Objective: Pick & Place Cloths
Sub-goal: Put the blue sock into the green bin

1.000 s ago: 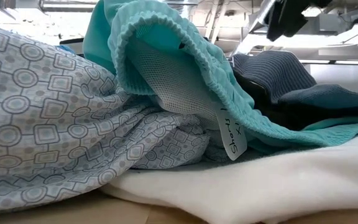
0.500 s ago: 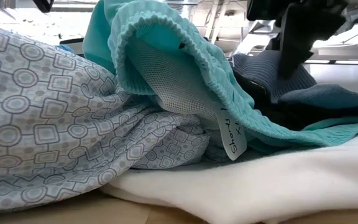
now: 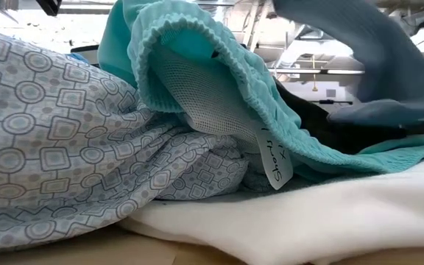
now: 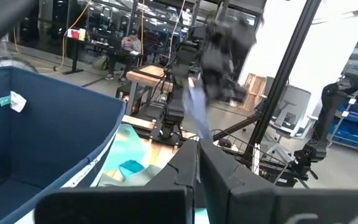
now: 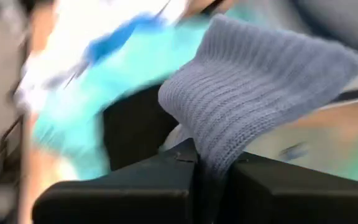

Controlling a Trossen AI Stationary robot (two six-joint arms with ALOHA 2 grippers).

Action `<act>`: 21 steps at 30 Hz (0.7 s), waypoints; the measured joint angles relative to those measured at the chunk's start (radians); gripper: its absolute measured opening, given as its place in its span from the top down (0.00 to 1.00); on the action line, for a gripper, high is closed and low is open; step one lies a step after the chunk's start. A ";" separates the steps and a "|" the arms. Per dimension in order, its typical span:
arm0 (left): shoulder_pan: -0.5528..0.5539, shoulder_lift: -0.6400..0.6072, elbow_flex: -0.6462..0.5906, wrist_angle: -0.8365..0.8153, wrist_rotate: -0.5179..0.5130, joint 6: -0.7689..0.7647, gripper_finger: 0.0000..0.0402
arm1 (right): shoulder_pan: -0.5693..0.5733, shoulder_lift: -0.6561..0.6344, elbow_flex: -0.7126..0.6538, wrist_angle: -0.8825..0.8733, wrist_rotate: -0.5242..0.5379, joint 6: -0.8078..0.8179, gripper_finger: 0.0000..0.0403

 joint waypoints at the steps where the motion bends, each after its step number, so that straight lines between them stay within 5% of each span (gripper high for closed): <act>1: 0.000 0.000 0.000 0.001 0.000 0.000 1.00 | -0.022 -0.013 0.035 -0.026 0.054 -0.006 1.00; 8: 0.000 0.000 0.000 0.016 -0.001 -0.003 1.00 | -0.258 -0.084 0.169 -0.265 0.320 -0.010 1.00; 21: 0.000 0.000 0.000 0.027 -0.006 -0.002 1.00 | -0.612 -0.089 0.170 -0.287 0.322 -0.186 1.00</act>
